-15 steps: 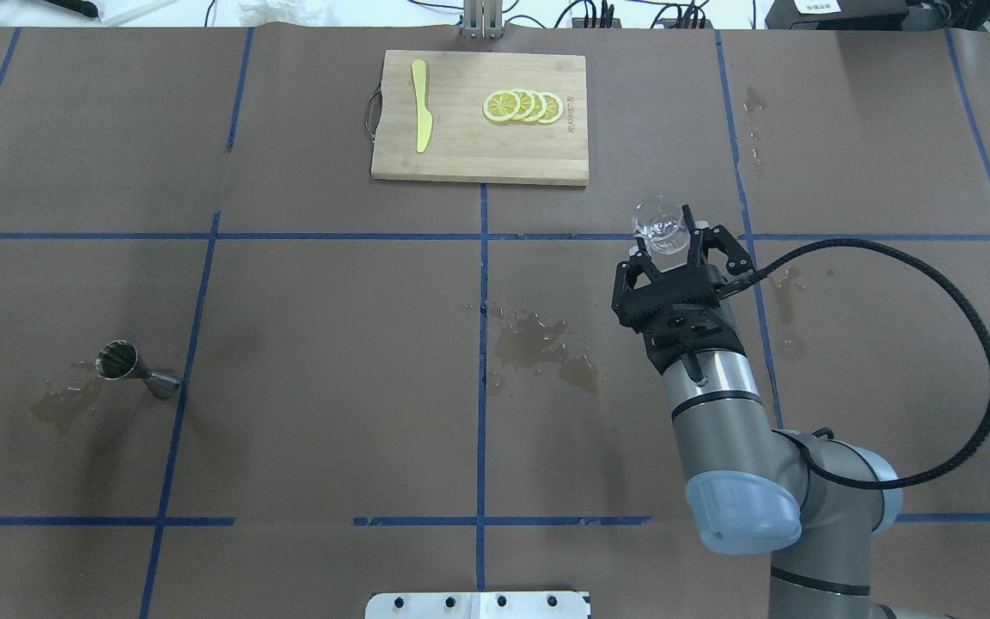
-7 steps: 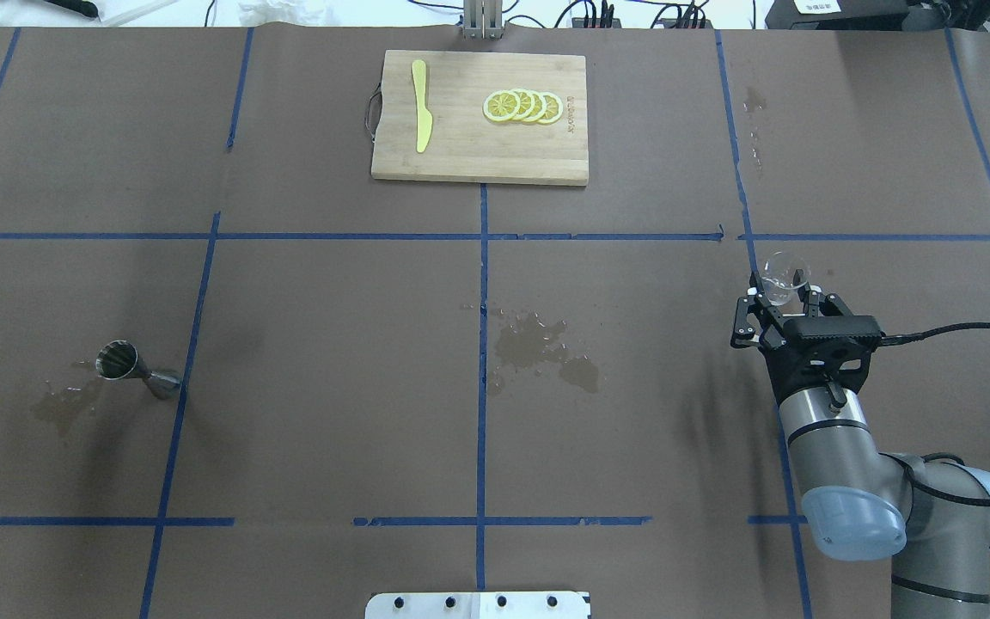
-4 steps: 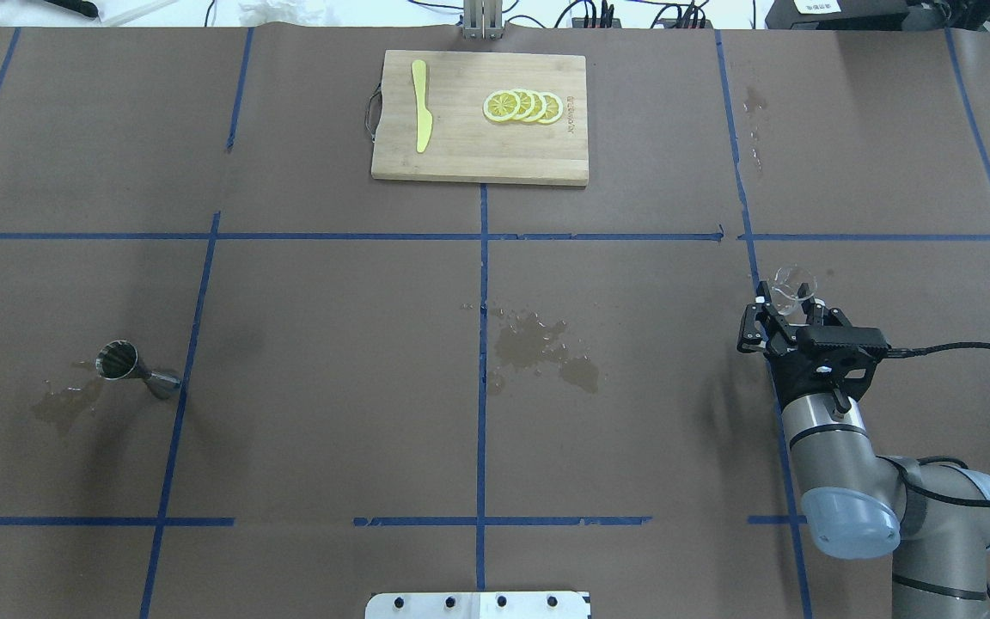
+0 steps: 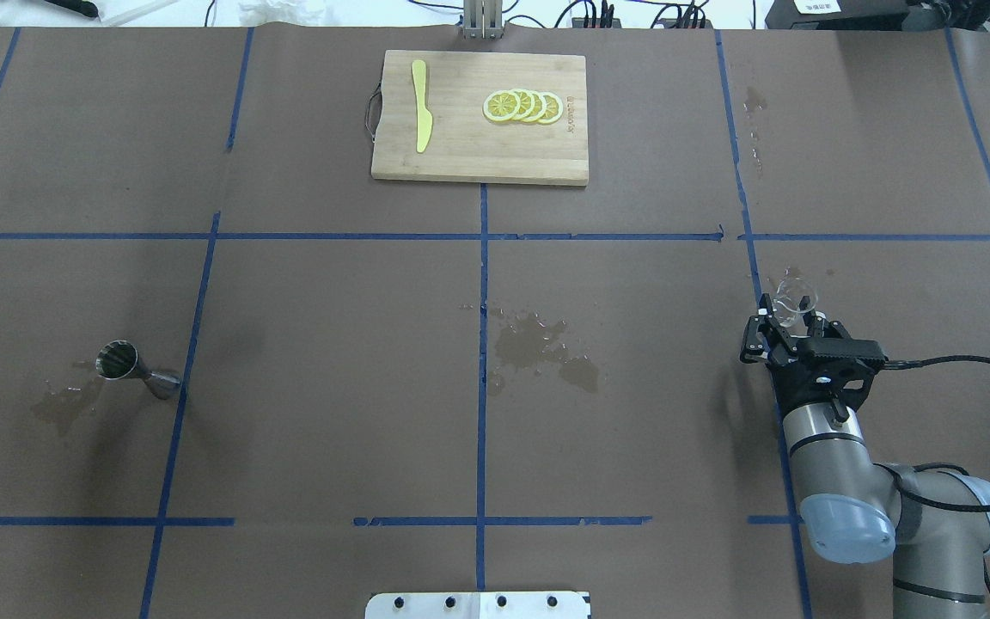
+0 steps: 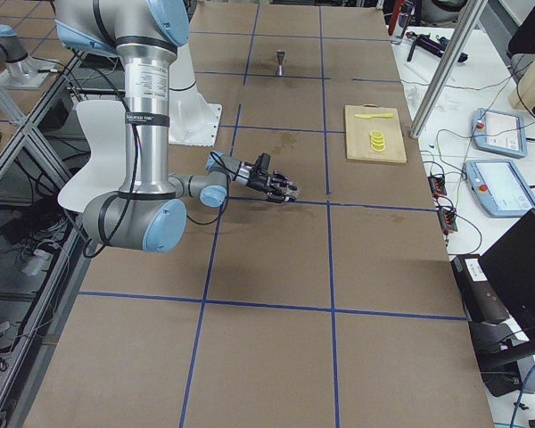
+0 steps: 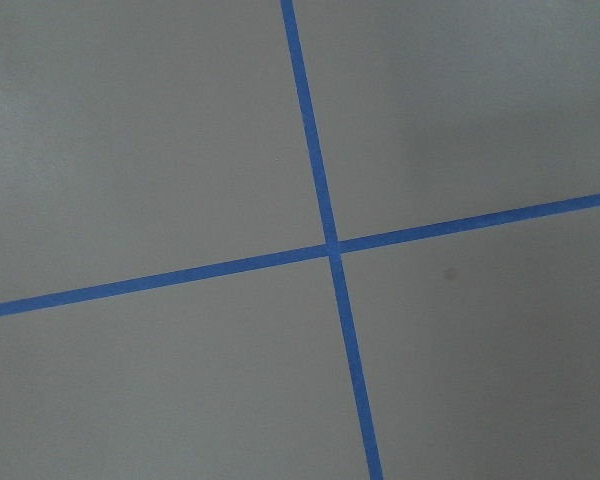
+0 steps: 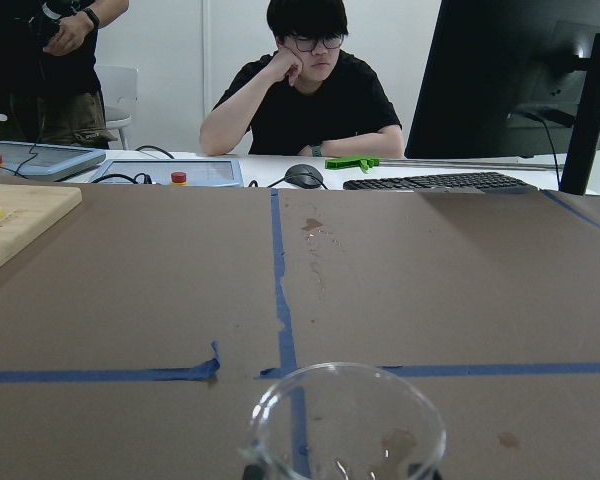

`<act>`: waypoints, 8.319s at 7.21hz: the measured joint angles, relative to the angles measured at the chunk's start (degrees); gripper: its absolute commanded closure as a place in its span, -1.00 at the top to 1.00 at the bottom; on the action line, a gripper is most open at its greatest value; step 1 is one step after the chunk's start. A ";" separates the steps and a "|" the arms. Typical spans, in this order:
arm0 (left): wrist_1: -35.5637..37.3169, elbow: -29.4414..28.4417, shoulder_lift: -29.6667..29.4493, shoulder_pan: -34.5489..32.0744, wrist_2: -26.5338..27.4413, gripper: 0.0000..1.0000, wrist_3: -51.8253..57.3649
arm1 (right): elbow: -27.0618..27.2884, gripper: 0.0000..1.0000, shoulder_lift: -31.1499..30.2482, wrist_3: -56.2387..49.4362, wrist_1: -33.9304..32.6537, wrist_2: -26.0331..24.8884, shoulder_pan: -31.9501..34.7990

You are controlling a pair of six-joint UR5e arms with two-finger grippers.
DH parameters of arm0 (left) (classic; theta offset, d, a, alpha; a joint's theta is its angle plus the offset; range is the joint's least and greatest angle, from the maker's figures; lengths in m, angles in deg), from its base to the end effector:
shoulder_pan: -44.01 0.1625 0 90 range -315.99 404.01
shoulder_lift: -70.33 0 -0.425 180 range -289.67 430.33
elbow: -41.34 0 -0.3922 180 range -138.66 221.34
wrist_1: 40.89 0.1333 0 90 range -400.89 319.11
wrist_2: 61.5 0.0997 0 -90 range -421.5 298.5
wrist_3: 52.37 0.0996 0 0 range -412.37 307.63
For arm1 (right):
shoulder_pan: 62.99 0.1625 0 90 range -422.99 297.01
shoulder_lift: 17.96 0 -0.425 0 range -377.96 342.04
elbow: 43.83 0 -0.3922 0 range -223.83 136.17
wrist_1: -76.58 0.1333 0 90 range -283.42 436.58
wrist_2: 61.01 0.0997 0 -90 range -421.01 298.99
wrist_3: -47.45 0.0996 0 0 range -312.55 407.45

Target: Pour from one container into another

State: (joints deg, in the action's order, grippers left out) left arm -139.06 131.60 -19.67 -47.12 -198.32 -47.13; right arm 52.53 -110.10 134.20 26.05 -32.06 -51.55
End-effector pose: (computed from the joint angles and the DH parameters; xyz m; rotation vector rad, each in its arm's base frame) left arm -0.0705 -0.4995 0.6385 0.1841 0.8071 0.1277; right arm -0.4274 -0.3114 0.5243 1.0973 -0.5559 0.5299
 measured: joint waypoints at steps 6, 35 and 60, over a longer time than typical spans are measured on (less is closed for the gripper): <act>0.00 0.00 -0.09 0.08 -0.03 1.00 -0.04 | -3.46 -0.31 -0.13 3.58 0.10 -0.30 -1.32; -0.17 0.09 0.00 0.06 -0.06 1.00 0.36 | -4.52 1.00 -0.46 -78.15 -3.43 80.91 66.75; -2.91 0.42 2.19 0.08 0.49 1.00 0.30 | 3.88 1.00 -3.65 -88.95 -50.75 101.48 78.92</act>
State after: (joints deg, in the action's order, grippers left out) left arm -141.98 132.02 -17.49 -47.04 -197.82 -46.83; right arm 56.41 -113.76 45.24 -24.70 69.42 27.37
